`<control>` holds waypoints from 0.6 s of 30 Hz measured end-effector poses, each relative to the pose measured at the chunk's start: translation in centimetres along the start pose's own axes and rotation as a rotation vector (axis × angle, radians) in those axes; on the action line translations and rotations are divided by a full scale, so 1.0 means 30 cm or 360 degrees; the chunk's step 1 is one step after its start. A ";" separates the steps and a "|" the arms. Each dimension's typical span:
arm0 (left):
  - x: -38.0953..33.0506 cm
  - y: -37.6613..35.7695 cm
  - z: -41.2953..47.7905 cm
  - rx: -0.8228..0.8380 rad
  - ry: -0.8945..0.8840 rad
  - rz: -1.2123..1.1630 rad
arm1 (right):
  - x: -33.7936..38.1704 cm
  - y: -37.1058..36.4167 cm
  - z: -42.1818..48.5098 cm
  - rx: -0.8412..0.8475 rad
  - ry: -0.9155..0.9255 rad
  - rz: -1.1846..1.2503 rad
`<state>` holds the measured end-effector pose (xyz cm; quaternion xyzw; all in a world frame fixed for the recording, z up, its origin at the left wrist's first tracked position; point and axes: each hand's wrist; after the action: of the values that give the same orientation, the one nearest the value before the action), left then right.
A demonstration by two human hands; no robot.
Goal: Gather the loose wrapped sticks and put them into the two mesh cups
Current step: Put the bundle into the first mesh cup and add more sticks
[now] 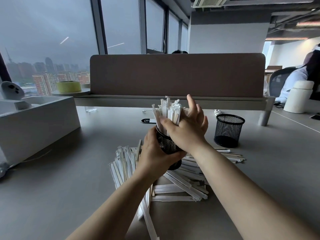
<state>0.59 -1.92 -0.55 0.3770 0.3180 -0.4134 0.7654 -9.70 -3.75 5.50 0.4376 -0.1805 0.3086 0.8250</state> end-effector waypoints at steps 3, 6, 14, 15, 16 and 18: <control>0.004 0.005 0.006 -0.0026 0.0002 -0.0001 | -0.006 0.005 -0.006 -0.0031 0.0085 0.0482; 0.001 0.010 0.005 -0.0033 0.0018 -0.0007 | -0.011 0.008 0.002 -0.0077 0.0073 0.0886; -0.023 0.016 -0.007 0.0097 -0.0117 0.0293 | -0.015 0.011 -0.003 -0.0037 0.0137 0.0971; -0.024 0.014 -0.007 0.0113 -0.0130 0.0325 | -0.015 0.011 -0.006 -0.0057 0.0151 0.0980; -0.025 0.014 -0.007 0.0122 -0.0144 0.0346 | -0.013 0.012 -0.008 -0.0077 0.0184 0.0978; -0.024 0.013 -0.006 0.0126 -0.0162 0.0366 | -0.012 0.014 -0.010 -0.0110 0.0256 0.0949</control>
<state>0.57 -1.33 0.06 0.4195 0.2168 -0.3538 0.8074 -10.24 -3.46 5.39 0.3111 -0.2453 0.5644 0.7243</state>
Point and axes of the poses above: each hand's wrist, its own z-axis towards the middle knuckle, its own y-axis out of the back of the hand, x = y × z, and after that the axes turned 4 degrees about -x, right-handed
